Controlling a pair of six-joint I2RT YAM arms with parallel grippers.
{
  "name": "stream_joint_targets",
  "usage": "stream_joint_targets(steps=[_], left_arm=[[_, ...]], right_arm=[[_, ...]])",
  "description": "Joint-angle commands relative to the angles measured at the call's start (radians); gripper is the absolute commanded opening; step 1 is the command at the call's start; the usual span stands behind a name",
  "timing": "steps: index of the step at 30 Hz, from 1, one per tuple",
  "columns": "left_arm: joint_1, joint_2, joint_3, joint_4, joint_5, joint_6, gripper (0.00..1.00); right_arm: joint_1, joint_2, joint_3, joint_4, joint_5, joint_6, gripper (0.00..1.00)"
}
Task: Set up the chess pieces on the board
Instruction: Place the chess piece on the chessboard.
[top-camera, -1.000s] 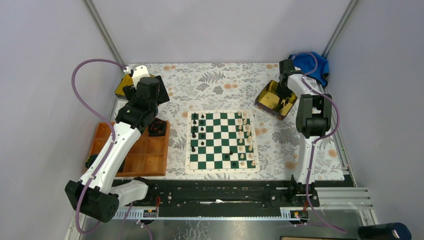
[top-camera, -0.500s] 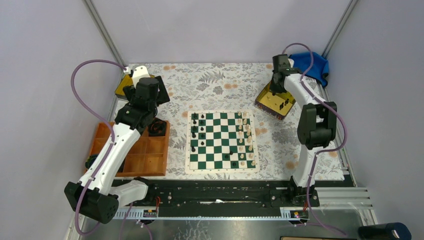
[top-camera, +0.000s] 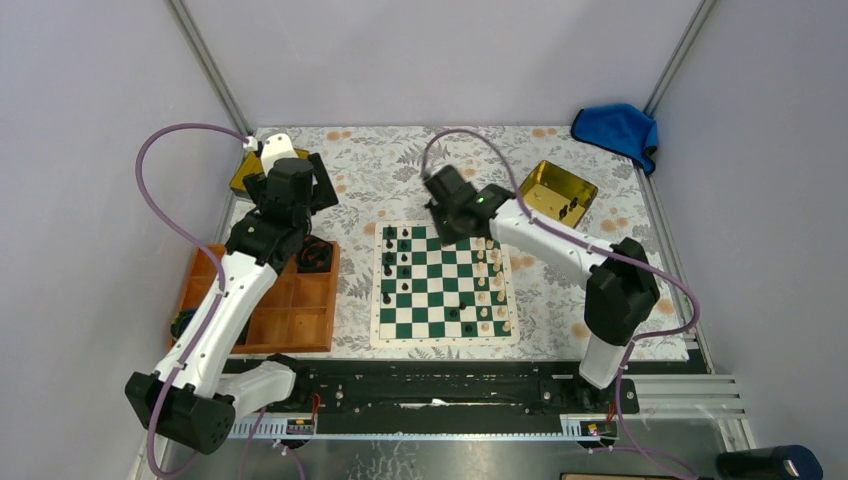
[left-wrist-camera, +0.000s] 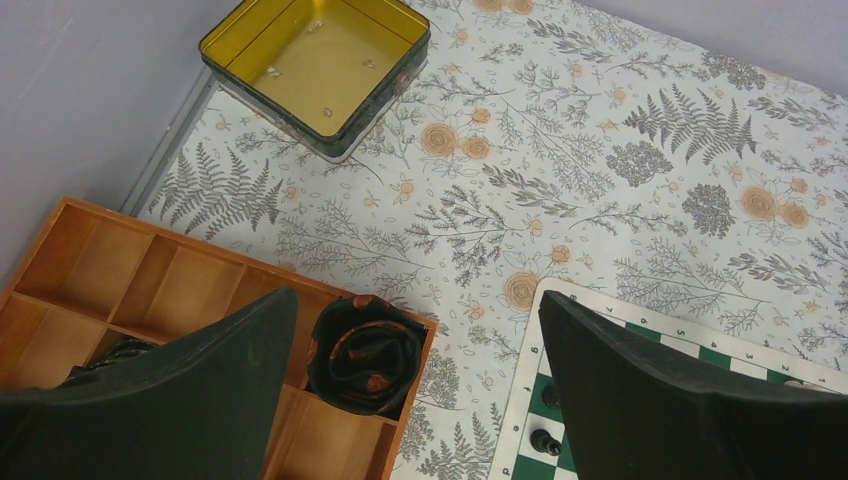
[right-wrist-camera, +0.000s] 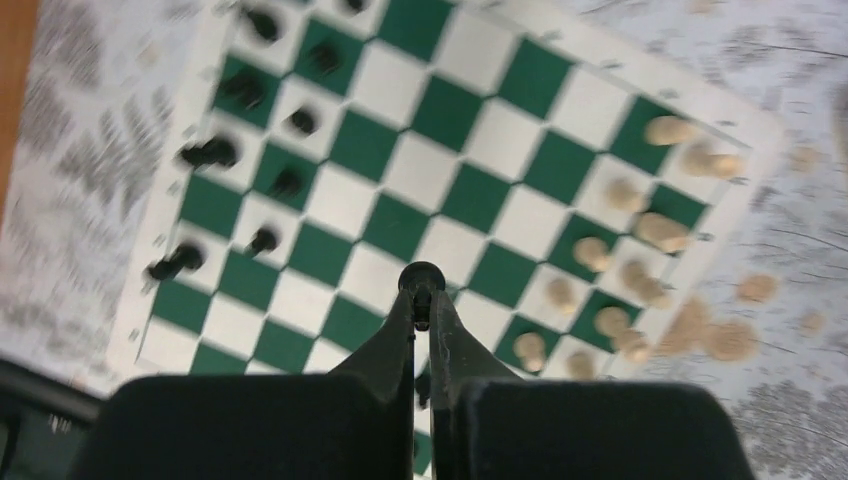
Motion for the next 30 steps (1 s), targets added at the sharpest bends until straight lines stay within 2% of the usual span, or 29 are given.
stream_joint_targets(steps=[1,6,15,30], left_arm=[[0.003,-0.031,-0.012,0.042,-0.003,0.000,0.99],[0.003,-0.043,-0.021,0.042,-0.002,0.000,0.99],[0.001,-0.063,-0.011,0.034,-0.015,0.009,0.99],[-0.016,-0.091,0.006,0.018,-0.044,0.021,0.99]], right_arm=[[0.149,-0.039,0.005,-0.036,-0.031,-0.037,0.00],[0.284,0.002,0.012,-0.035,-0.053,-0.038,0.00],[0.419,0.113,0.056,-0.030,-0.077,-0.055,0.00],[0.471,0.276,0.190,-0.041,-0.066,-0.090,0.00]])
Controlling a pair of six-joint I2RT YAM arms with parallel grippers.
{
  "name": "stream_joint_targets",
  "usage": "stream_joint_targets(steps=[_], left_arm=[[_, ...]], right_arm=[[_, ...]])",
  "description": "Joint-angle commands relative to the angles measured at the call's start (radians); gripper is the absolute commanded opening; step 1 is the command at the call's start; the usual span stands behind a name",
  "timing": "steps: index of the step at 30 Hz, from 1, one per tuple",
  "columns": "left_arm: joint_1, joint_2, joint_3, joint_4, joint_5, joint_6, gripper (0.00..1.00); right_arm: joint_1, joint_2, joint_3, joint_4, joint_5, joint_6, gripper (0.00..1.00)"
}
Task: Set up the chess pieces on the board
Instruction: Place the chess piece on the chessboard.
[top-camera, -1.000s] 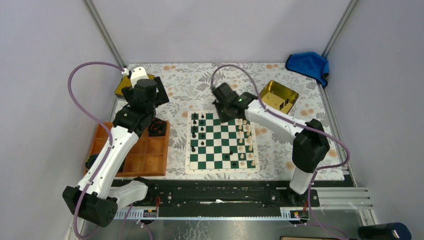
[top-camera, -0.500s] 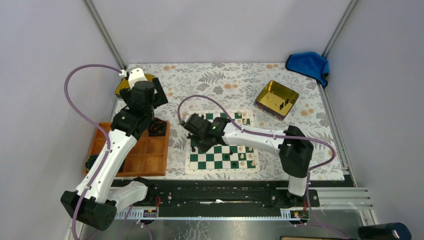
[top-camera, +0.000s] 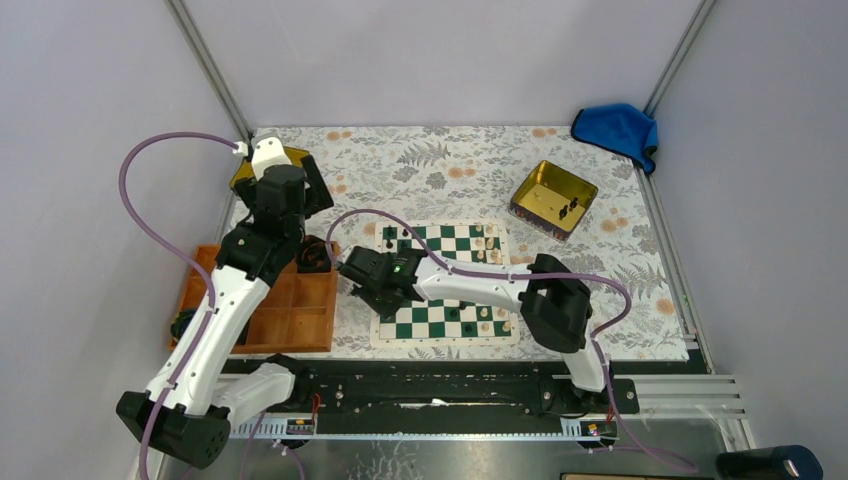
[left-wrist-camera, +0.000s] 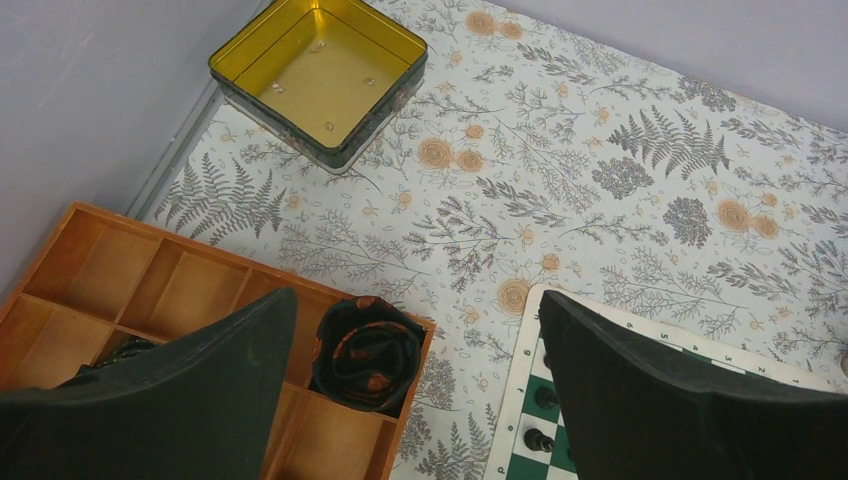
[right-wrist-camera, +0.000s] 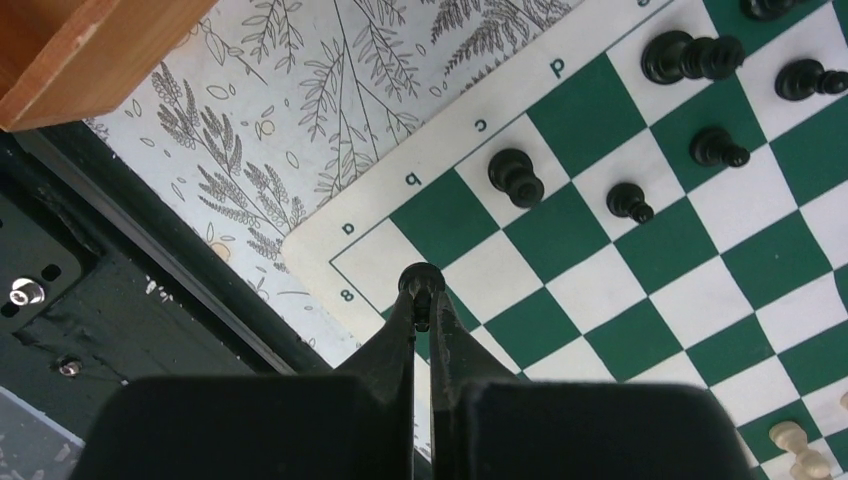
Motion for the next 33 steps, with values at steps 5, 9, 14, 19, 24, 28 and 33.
stream_joint_targets(steps=[5,9,14,19,24,28,33], left_arm=[[-0.010,-0.014,0.018,0.025,-0.029,0.020,0.99],[-0.012,-0.016,0.015,0.026,-0.032,0.020,0.99],[-0.012,-0.016,0.011,0.027,-0.032,0.020,0.99],[-0.012,-0.012,0.010,0.029,-0.030,0.020,0.99],[-0.012,-0.008,0.008,0.030,-0.028,0.020,0.99],[-0.013,-0.006,0.007,0.030,-0.027,0.020,0.99],[-0.013,-0.006,0.001,0.030,-0.024,0.017,0.99]], right_arm=[[0.006,0.064,0.076,-0.016,0.001,-0.038,0.00],[0.007,0.083,0.084,-0.013,0.009,-0.046,0.00],[0.007,0.099,0.094,-0.005,0.019,-0.054,0.00],[0.006,0.111,0.099,0.000,0.024,-0.059,0.00],[0.005,0.120,0.100,0.003,0.026,-0.060,0.00],[0.005,0.124,0.095,0.009,0.026,-0.060,0.00],[0.005,0.125,0.082,0.021,0.027,-0.060,0.00]])
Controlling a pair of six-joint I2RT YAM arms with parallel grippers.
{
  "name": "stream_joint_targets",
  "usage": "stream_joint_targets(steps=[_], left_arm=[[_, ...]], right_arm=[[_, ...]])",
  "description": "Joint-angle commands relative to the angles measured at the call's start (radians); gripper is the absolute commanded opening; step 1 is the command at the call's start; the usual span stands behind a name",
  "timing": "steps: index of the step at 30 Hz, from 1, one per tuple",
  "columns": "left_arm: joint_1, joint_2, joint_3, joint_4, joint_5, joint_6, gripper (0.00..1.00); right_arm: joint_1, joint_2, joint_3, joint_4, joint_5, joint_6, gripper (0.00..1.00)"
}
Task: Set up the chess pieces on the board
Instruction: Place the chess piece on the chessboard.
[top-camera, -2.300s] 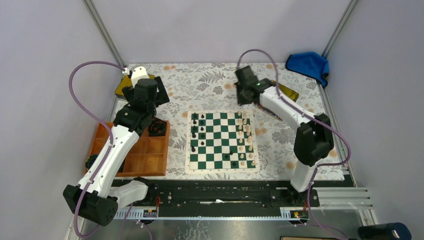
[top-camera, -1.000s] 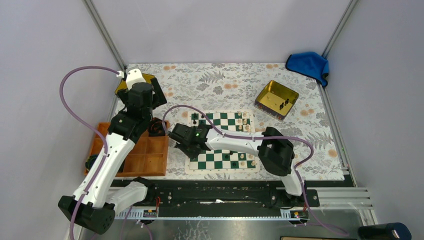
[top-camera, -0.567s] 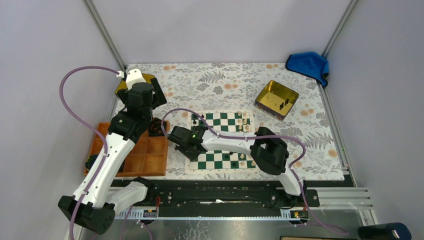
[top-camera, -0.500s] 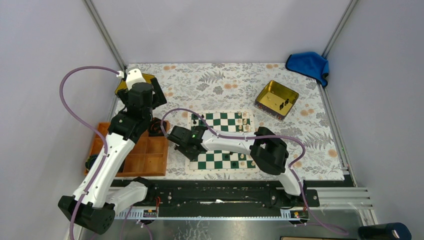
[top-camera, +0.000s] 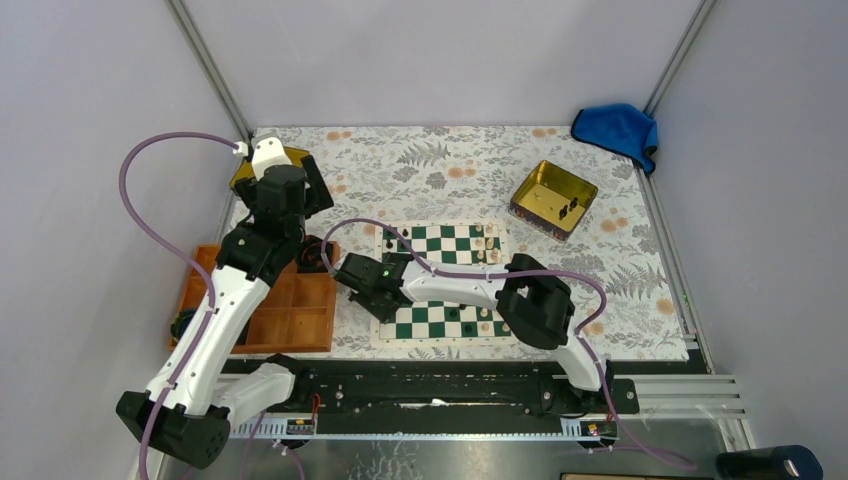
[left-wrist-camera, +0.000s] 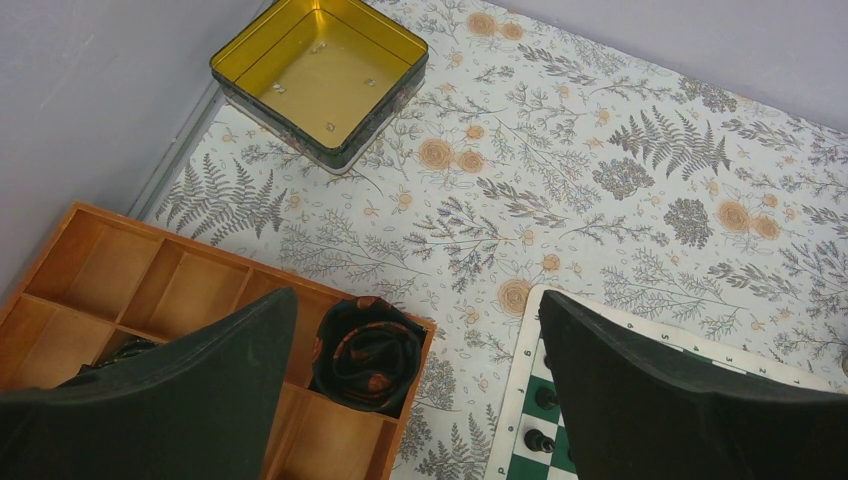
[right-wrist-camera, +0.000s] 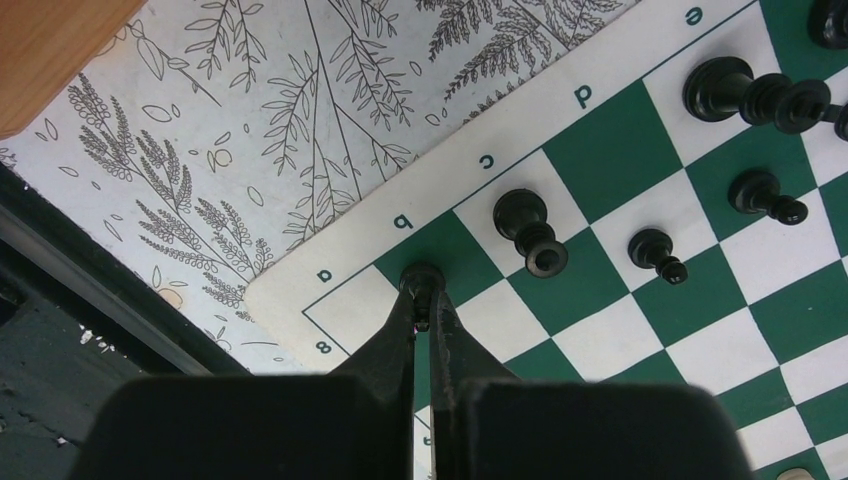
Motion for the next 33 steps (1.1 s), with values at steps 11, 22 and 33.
stream_joint_targets(steps=[11,22,33], left_arm=[[-0.006,0.000,0.000,0.031,-0.011,0.014,0.99],[-0.006,0.000,-0.007,0.031,-0.007,0.012,0.99],[-0.006,0.001,-0.011,0.032,0.005,0.008,0.99]], right_arm=[[0.004,-0.004,-0.005,0.043,0.027,-0.004,0.00],[0.000,-0.005,-0.029,0.059,0.047,-0.005,0.00],[-0.004,-0.013,-0.053,0.064,0.046,-0.006,0.22]])
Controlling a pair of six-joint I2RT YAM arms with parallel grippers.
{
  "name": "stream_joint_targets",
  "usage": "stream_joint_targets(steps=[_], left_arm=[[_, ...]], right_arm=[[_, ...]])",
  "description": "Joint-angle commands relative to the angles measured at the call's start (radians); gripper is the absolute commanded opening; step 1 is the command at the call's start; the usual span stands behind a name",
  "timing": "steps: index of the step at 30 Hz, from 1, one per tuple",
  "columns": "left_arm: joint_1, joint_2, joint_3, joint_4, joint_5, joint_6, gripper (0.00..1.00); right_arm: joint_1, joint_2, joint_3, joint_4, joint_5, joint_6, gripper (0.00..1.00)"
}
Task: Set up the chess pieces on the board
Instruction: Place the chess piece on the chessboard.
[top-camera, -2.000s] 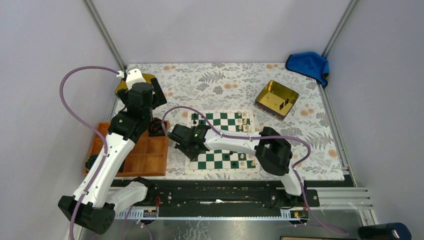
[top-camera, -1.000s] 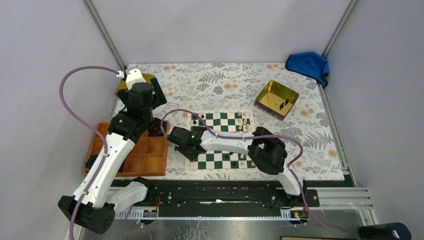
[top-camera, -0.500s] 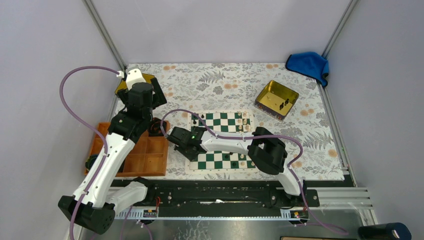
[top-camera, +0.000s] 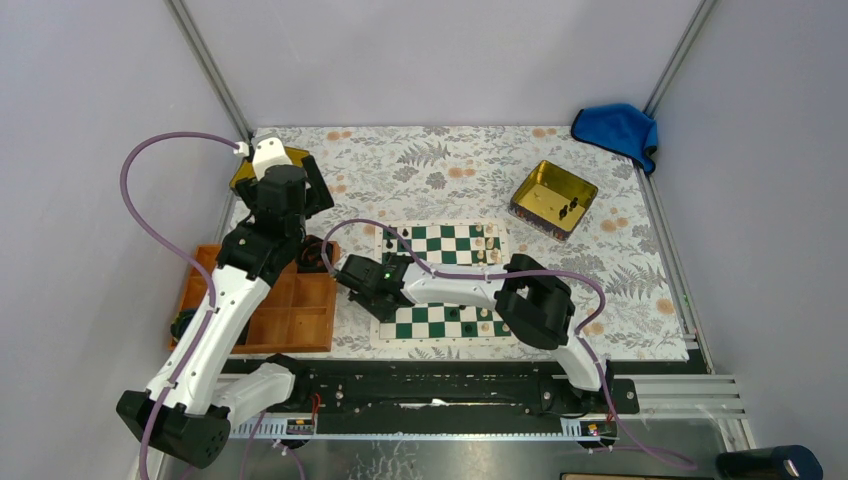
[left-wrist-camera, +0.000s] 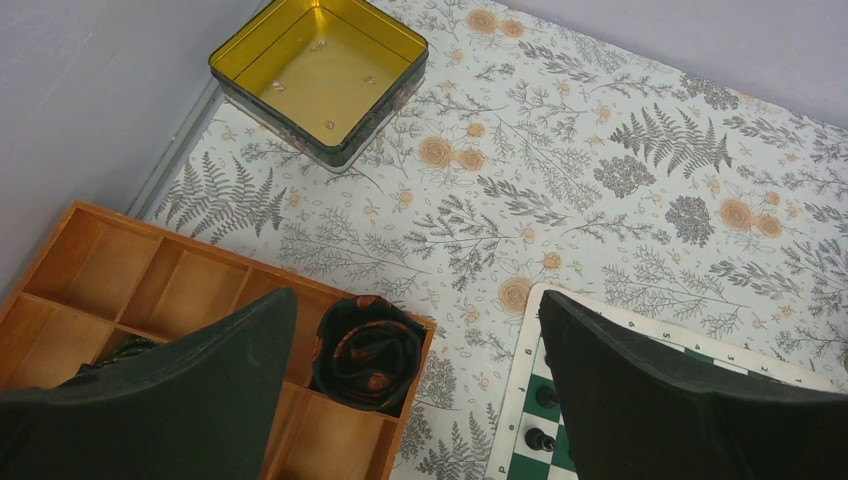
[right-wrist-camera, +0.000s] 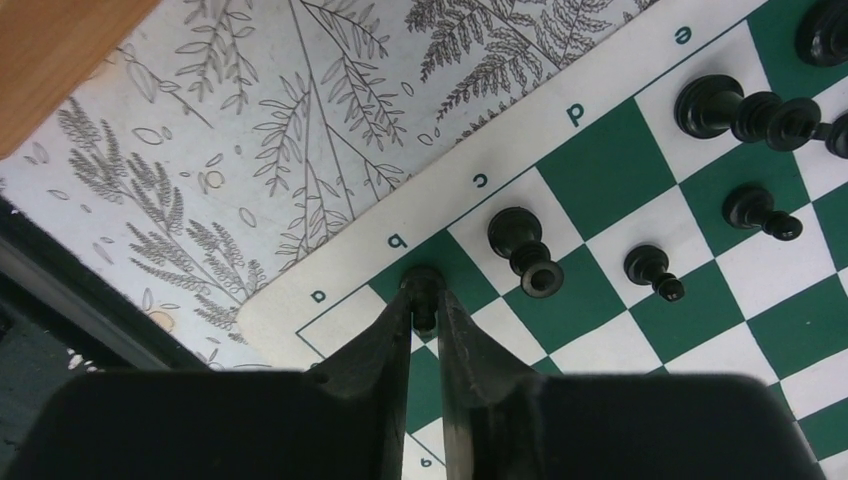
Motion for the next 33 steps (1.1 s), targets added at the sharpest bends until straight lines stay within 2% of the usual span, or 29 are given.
stream_joint_targets(steps=[1,3,6,21,26,30,33], left_arm=[[-0.006,-0.001,-0.012,0.031,0.003,0.008,0.99],[-0.006,-0.004,-0.012,0.031,0.004,0.008,0.99],[-0.006,-0.007,-0.012,0.030,0.004,0.008,0.99],[-0.006,-0.026,-0.003,0.030,-0.021,0.018,0.99],[-0.006,-0.027,-0.008,0.035,-0.024,0.020,0.99],[-0.006,-0.025,-0.006,0.037,-0.021,0.020,0.99],[-0.006,-0.027,-0.009,0.037,-0.016,0.017,0.99]], right_arm=[[-0.003,-0.016,-0.026,0.006,0.030,-0.009,0.26],[-0.002,-0.018,-0.024,0.006,0.030,-0.009,0.34],[-0.002,-0.023,-0.021,0.004,0.030,-0.011,0.38],[-0.003,-0.114,0.086,-0.103,0.052,-0.009,0.43],[-0.006,-0.200,0.119,-0.126,0.155,0.008,0.48],[-0.042,-0.228,0.156,-0.144,0.312,0.015,0.61],[-0.141,-0.245,0.159,-0.141,0.379,0.029,0.68]])
